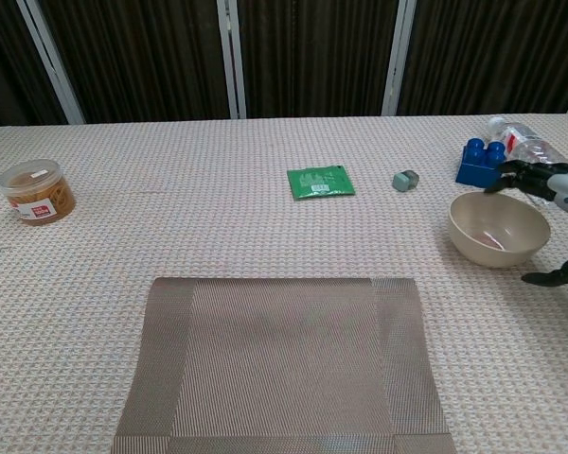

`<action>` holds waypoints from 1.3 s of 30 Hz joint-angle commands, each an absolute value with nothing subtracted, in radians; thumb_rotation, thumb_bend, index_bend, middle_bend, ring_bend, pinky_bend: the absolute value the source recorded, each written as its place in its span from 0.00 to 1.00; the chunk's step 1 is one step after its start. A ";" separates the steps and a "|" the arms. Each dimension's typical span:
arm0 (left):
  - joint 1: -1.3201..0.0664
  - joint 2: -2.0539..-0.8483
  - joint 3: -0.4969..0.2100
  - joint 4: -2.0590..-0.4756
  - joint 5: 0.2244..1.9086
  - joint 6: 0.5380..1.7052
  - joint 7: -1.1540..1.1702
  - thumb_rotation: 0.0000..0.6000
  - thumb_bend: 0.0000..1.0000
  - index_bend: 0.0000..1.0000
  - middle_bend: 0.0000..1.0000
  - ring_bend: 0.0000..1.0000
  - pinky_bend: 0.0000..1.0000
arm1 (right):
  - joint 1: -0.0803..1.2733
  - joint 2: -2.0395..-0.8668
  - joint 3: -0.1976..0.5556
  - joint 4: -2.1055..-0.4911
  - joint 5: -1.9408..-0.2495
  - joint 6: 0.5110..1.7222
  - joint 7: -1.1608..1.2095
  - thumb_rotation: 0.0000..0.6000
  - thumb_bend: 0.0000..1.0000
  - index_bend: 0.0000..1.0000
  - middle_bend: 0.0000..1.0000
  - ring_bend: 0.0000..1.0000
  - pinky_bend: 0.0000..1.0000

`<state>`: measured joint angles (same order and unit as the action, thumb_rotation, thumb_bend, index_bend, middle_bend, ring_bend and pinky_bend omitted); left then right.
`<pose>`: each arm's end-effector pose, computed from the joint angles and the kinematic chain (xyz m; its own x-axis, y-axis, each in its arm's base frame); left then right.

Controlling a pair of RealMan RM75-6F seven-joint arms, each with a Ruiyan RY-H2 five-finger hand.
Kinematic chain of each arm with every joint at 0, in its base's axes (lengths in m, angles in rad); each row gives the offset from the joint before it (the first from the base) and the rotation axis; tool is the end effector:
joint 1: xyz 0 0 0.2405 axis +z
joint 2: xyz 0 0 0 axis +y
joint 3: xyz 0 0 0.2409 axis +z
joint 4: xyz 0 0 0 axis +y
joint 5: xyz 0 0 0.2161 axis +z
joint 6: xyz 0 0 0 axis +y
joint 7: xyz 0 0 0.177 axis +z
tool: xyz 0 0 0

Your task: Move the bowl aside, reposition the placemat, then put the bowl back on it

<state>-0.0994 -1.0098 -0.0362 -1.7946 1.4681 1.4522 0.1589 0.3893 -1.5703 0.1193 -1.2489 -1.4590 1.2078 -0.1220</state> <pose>-0.2763 0.2117 0.1564 0.4711 0.0501 0.8807 0.8819 -0.0074 -0.4714 -0.2472 -0.3112 0.0033 0.4421 -0.0991 0.8915 -0.8810 -0.2345 0.4109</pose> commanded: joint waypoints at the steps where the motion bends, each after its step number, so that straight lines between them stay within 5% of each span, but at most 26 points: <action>1: -0.098 -1.008 -0.031 -1.798 1.486 1.457 0.148 1.00 0.07 0.00 0.00 0.00 0.00 | 0.337 -1.467 0.111 -1.426 -1.486 1.305 -0.118 1.00 0.00 0.00 0.00 0.00 0.00; 14: -0.137 -1.057 0.066 -1.776 1.774 1.434 0.094 1.00 0.10 0.06 0.00 0.00 0.00 | 0.187 -1.197 0.074 -1.750 -1.538 1.517 -0.135 1.00 0.00 0.00 0.00 0.00 0.00; 22: -0.239 -1.205 0.125 -1.671 1.966 1.294 0.110 1.00 0.20 0.36 0.00 0.00 0.00 | 0.138 -1.154 0.030 -1.827 -1.563 1.548 -0.172 1.00 0.00 0.00 0.00 0.00 0.00; 30: -0.280 -1.362 0.142 -1.574 1.995 1.209 0.143 1.00 0.32 0.45 0.00 0.00 0.00 | 0.129 -1.140 0.030 -1.842 -1.568 1.548 -0.165 1.00 0.00 0.00 0.00 0.00 0.00; 39: -0.283 -1.463 0.192 -1.469 2.014 1.194 0.170 1.00 0.33 0.47 0.00 0.00 0.00 | 0.128 -1.131 0.037 -1.842 -1.565 1.533 -0.135 1.00 0.00 0.00 0.00 0.00 0.00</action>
